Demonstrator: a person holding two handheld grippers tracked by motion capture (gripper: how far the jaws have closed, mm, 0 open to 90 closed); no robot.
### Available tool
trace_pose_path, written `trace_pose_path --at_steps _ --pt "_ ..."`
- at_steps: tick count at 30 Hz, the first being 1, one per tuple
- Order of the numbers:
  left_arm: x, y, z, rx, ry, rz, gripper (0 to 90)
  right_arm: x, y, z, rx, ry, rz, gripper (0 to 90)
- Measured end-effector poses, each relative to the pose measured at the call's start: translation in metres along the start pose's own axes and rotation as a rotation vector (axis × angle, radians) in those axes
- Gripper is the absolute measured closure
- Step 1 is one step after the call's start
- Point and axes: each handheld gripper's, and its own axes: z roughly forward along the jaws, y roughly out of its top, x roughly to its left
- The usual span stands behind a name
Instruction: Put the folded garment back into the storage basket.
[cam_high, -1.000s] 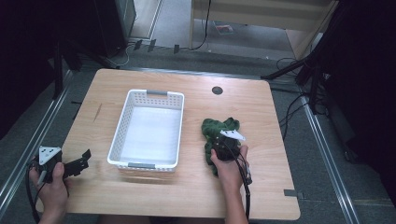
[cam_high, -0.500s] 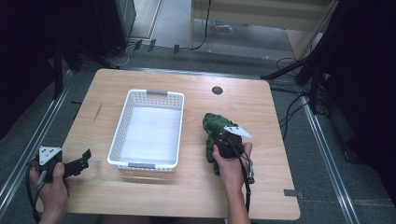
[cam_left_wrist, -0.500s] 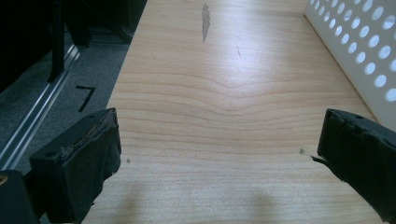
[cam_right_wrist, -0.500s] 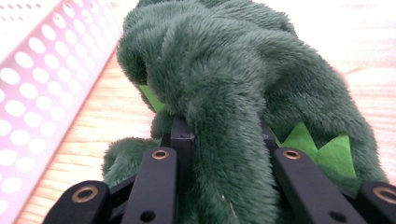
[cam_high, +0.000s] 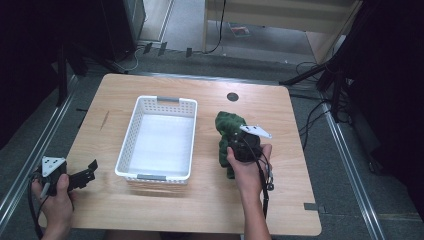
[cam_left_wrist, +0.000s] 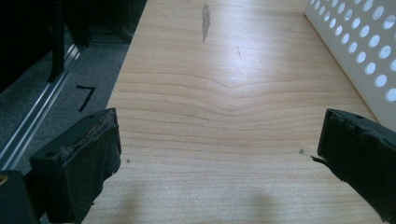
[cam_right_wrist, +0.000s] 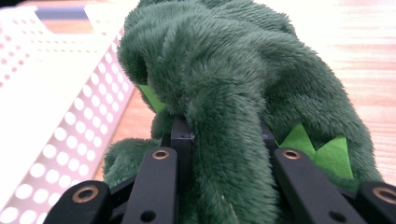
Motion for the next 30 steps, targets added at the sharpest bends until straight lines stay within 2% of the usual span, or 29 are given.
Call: trace_pose_path --at_steps 10,30 --pt "0.0 0.0 0.0 -0.001 -0.001 0.001 0.6 0.011 0.019 -0.006 -0.005 0.009 -0.004 72.3" --pt "0.0 0.0 0.0 0.001 -0.003 -0.001 0.6 0.048 0.043 -0.003 -0.001 0.065 -0.008 72.2"
